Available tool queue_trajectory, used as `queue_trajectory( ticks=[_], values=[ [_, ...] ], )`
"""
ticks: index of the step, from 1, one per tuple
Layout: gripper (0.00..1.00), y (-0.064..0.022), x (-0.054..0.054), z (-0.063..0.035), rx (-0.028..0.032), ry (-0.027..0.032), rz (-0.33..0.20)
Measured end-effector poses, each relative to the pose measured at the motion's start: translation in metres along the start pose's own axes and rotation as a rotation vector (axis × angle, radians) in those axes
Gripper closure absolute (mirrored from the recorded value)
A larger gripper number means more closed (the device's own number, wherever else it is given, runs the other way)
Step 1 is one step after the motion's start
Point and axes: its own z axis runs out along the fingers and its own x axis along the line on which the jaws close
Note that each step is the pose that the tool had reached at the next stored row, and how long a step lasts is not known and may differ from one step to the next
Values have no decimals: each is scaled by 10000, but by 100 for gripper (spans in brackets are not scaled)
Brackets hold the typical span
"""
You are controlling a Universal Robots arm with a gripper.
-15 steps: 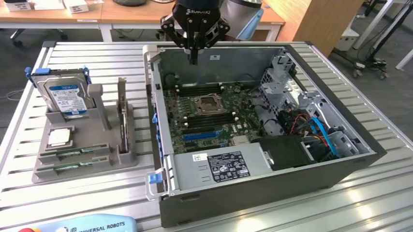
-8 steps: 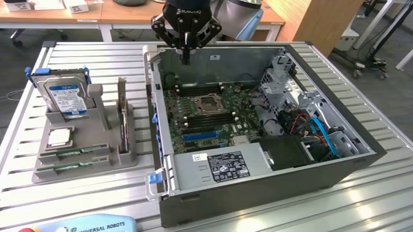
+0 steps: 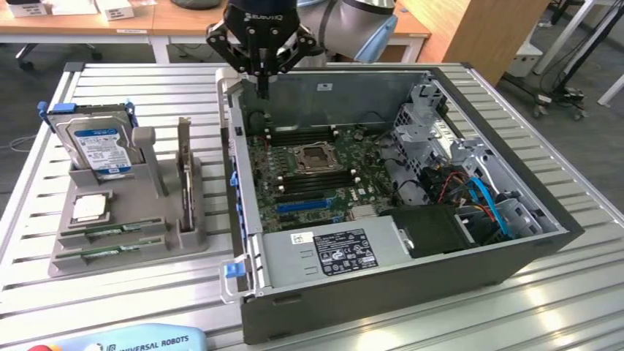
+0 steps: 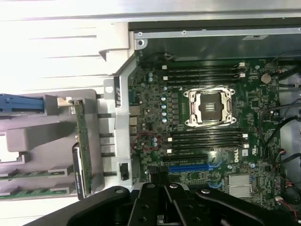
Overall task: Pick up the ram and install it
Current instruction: 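Reach for the ram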
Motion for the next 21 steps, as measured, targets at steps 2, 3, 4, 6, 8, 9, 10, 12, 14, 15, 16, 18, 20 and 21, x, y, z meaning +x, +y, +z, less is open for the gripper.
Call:
queue_trajectory(
  ticks=[2,3,4,6,8,9,10,12,14,15,16,18,20,21],
  values=[
    [90,-5,60,-1,0,0,1],
    [90,-7,90,-1,0,0,1],
    [90,-9,120,-1,0,0,1],
    [90,-14,179,-2,0,0,-1],
    [90,-18,244,-3,0,0,1],
    [90,-20,274,-3,0,-1,1],
    [90,-23,302,-3,0,0,0],
    [90,-27,361,-4,0,0,-1],
    [90,-31,418,-5,0,0,1],
    [90,-34,449,-5,0,-1,1],
    [90,-36,479,-5,0,0,1],
    [90,-41,537,-6,0,0,-1],
    [90,-45,592,-6,0,0,1],
    [90,-47,621,-6,0,0,1]
  ],
)
